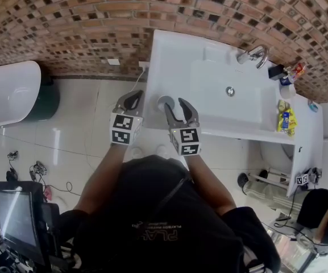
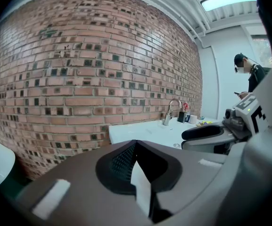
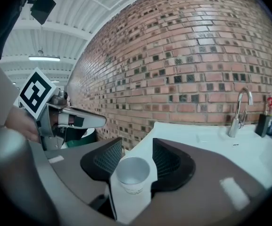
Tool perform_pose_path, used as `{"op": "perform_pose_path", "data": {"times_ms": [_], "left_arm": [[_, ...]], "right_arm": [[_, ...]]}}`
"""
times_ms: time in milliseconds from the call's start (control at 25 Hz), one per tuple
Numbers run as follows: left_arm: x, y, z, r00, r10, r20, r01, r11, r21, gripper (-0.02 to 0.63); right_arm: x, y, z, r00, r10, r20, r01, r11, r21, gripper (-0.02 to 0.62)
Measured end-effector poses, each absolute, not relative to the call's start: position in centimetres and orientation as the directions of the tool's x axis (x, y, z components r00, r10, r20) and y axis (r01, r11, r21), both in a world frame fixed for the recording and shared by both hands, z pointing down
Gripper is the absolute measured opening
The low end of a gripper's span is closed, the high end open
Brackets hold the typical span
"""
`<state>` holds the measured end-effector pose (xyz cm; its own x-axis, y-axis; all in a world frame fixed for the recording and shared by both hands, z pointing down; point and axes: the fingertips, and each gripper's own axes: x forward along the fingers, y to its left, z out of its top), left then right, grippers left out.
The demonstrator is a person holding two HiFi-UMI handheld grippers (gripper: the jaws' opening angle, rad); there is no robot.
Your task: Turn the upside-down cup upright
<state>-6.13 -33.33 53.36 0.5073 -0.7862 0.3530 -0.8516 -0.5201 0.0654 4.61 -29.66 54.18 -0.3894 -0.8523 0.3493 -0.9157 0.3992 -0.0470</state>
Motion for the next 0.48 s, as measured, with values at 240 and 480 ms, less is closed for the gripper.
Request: {"op": "perform_pose_path", "data": {"times_ms": [240,480], "left_arm": [[-6.6,-33.1,52.8,0.500,-0.793,0.349,-0.856,-0.514,0.058,-0.002],[-7.2,-32.7,52.7,0.472,-0.811,0.346,-0.873,-0.484,0.055,-0.002]], "right_arm": [[5.9,-29.7,52.9,-0.309,-0.902,0.300,-0.941,0.336,0.041,0.097],[7.1,-28.9,52.6,-0.261,-0.930,0.259,-0.950,0.295,0.101,0.014]]}}
